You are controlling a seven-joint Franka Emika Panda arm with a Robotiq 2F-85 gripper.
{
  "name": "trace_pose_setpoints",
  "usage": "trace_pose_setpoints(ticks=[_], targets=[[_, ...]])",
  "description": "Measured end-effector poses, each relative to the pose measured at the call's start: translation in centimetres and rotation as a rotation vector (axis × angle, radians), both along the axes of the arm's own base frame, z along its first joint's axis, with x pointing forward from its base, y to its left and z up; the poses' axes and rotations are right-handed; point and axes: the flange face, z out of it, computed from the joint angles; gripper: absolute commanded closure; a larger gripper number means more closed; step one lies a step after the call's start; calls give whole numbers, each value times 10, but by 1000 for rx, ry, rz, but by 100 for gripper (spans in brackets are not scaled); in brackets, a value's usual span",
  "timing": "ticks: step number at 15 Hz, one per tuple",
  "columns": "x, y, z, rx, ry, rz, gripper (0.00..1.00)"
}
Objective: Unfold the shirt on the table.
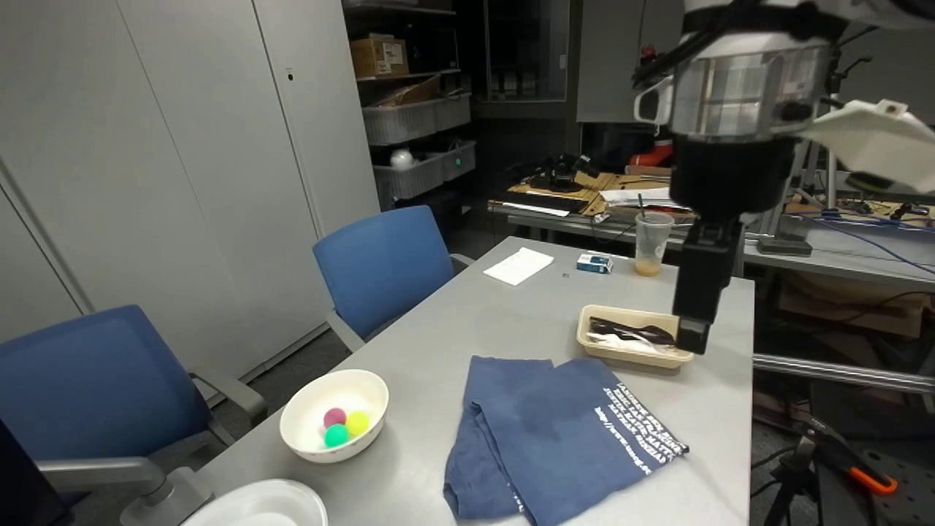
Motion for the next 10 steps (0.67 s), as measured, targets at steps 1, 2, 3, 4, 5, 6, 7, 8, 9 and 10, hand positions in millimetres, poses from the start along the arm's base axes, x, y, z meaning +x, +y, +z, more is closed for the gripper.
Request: trace_pose_setpoints(ticks=[1,2,3,4,5,6,7,8,9,10], targets=[[7,2,-12,-12,13,12,0],[14,4,-25,-23,25,27,0],[21,7,-37,-33,38,44,0],[28,10,-49,-42,55,66,0],[35,14,-60,-48,74,91,0],[41,19,-70,-50,96,116,0],[46,25,-78,-49,115,142,0],[50,30,-85,-48,129,160,0],[54,33,-88,-47,137,169,0],[56,35,-90,-47,139,174,0]])
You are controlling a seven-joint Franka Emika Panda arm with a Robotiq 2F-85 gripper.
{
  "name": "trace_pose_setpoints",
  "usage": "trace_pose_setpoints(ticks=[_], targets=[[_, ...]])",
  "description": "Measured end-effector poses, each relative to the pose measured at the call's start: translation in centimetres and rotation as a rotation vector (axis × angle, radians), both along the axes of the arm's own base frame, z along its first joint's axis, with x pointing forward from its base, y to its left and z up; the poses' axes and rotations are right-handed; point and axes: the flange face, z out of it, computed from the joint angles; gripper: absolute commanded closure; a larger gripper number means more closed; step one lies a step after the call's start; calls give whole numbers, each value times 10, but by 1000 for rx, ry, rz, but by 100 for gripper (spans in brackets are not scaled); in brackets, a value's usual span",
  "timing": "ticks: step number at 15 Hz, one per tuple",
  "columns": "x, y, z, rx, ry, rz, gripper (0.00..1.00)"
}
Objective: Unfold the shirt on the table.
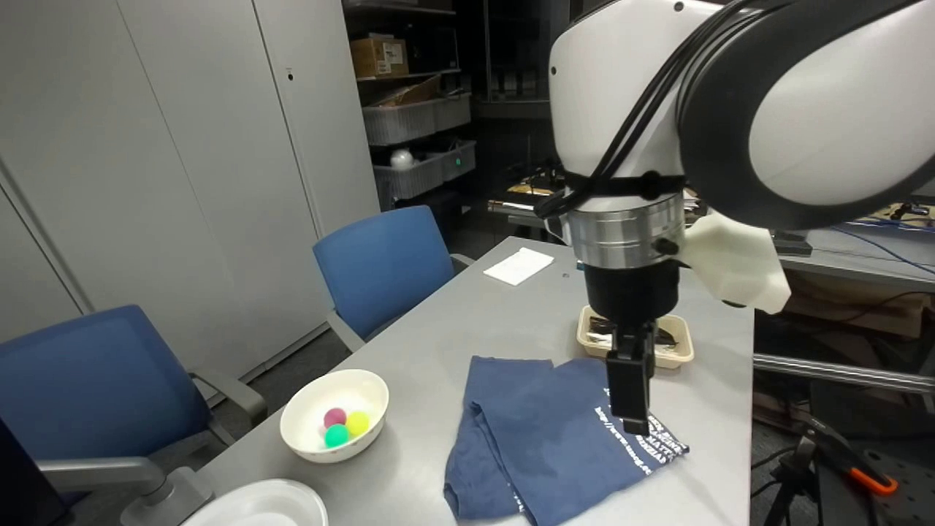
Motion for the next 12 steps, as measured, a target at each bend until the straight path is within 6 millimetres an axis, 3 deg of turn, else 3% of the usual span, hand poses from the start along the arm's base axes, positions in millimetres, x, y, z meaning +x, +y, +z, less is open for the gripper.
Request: trace_pose_setpoints(ticks=[6,9,12], targets=[[2,-3,-8,-7,15,12,0],[6,-3,-35,10,36,69,0],[9,4,-76,39,53,151,0]])
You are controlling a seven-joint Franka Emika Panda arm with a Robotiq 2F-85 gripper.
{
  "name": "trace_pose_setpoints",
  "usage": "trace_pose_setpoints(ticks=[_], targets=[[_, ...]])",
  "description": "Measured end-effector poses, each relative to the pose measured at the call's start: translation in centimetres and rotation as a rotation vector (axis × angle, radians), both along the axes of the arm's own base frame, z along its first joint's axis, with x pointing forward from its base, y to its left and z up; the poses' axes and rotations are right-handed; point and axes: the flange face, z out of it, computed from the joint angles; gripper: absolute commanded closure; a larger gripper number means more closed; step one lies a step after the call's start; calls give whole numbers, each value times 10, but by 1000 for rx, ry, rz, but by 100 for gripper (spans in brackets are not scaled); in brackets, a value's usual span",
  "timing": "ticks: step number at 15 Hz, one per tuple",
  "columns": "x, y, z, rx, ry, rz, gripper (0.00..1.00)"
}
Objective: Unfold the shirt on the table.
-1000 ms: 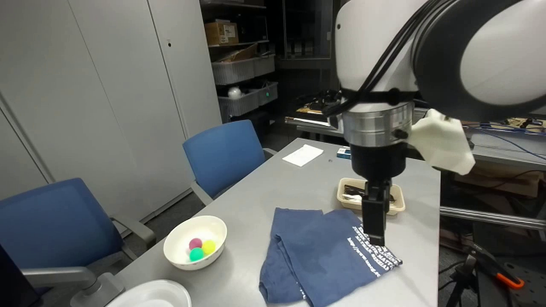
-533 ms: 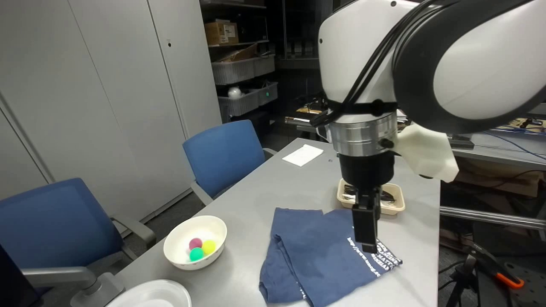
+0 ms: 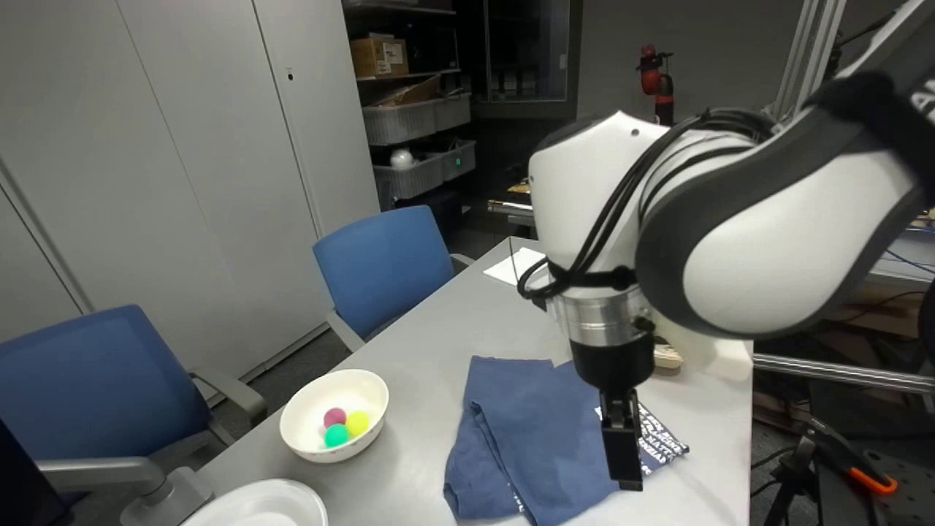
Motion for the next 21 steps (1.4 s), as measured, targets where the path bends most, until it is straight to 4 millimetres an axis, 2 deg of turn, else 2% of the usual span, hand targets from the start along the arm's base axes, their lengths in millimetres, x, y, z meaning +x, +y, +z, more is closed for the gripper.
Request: trace_pose_setpoints(ticks=[4,8,14,21], targets=[[7,7,-52,8,8,55,0],[24,12,-87,4,1,104,0],[46,19,-119,-7,-34,112,0],[62,19,-140,-117,-165,-25,2]])
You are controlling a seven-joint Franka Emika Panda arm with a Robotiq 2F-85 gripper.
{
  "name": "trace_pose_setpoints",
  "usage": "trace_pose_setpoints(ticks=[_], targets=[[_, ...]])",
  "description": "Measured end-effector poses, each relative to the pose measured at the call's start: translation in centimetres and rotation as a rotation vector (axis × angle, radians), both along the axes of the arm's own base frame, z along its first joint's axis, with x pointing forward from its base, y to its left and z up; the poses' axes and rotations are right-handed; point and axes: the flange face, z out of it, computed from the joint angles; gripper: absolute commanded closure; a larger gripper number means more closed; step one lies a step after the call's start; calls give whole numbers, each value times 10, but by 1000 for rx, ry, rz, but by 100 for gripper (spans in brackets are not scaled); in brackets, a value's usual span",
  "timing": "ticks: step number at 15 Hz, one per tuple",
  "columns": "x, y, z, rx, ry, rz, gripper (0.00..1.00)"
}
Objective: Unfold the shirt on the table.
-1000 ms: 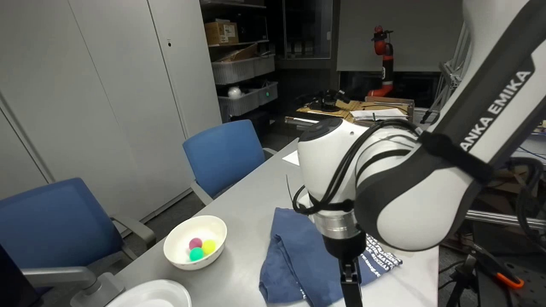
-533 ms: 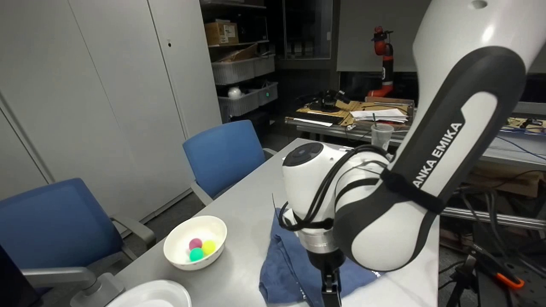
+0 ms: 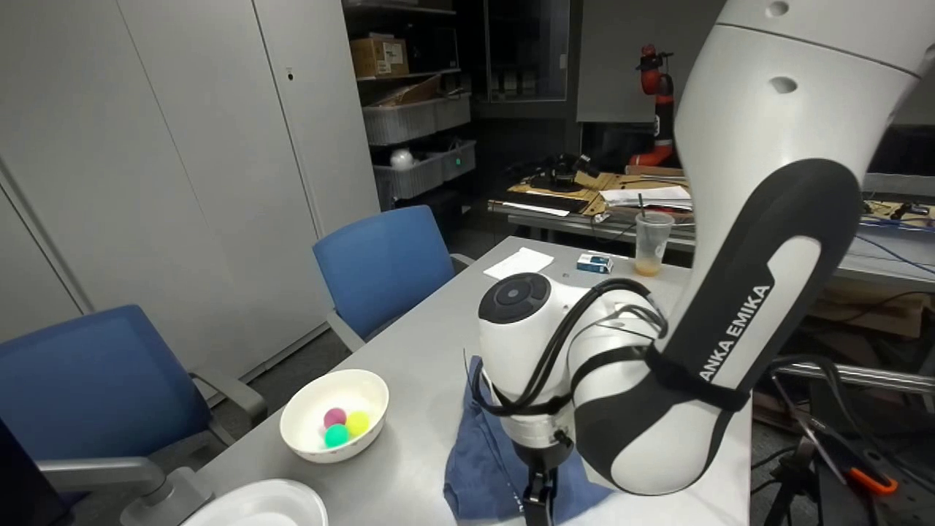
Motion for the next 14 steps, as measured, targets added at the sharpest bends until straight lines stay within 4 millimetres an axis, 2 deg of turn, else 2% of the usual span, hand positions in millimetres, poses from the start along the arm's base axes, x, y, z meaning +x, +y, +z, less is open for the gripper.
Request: trace_pose_setpoints(ticks=[6,10,11,14], targets=[[8,11,-11,-60,-66,-149,0],[10,18,-21,-86,-87,-203,7],[11,18,-22,-92,-92,-213,6],[15,13,-23,-106,-108,-240,15]])
